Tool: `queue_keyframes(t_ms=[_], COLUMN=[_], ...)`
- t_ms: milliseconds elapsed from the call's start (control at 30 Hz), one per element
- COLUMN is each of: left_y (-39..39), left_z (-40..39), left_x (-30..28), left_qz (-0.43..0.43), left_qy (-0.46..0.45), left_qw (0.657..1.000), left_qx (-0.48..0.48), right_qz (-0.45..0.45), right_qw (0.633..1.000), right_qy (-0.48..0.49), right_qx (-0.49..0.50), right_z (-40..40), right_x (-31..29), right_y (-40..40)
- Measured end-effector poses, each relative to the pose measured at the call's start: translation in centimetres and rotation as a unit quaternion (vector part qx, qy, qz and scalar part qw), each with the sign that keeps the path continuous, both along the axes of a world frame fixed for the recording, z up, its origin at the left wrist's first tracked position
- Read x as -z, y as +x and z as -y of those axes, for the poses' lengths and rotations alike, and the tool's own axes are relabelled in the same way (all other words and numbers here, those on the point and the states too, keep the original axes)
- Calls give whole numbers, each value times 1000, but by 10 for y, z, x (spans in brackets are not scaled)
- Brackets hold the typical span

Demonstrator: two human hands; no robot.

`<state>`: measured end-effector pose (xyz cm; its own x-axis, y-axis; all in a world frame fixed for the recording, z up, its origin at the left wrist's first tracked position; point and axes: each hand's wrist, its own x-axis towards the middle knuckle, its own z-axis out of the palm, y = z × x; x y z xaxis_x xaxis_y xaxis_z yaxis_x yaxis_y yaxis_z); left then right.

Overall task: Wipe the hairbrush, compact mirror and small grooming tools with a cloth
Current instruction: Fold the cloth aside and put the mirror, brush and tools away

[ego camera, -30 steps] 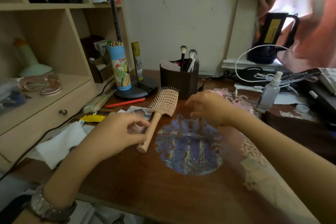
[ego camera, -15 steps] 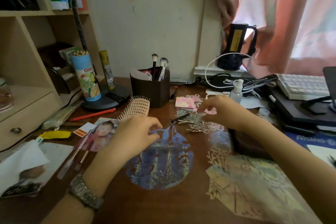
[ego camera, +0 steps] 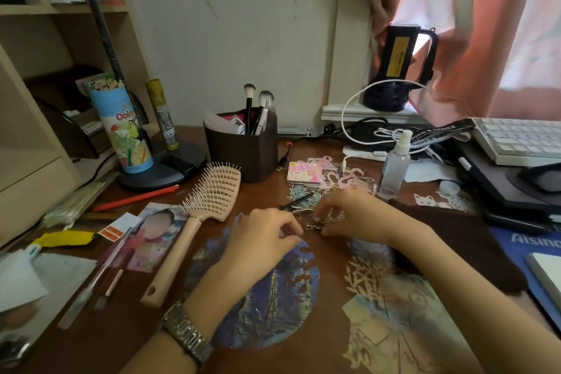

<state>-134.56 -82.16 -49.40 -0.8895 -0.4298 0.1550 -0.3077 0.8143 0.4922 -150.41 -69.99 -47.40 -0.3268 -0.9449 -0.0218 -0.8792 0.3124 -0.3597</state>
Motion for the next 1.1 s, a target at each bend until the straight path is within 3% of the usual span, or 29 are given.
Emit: queue_keyframes(t_ms=[233,633,933,1100], left_y=[-8,-3,-1,-2], left_z=[-6,-3,-1,-1], left_x=[6,6,2,2], left_qz=[8,1,-34,-47], left_qy=[26,56,189,229], left_qw=[999,998,981,972], left_qx=[28,29,-3,-3], right_qz=[3,-2,167,258], right_qw=[1000,999,971,949], right_qy=[23,-42,-141,-153], right_qx=[-7,-6,98,93], right_z=[2,9,9,9], right_x=[-3,8,-4,-9], right_y=[0,9,14,19])
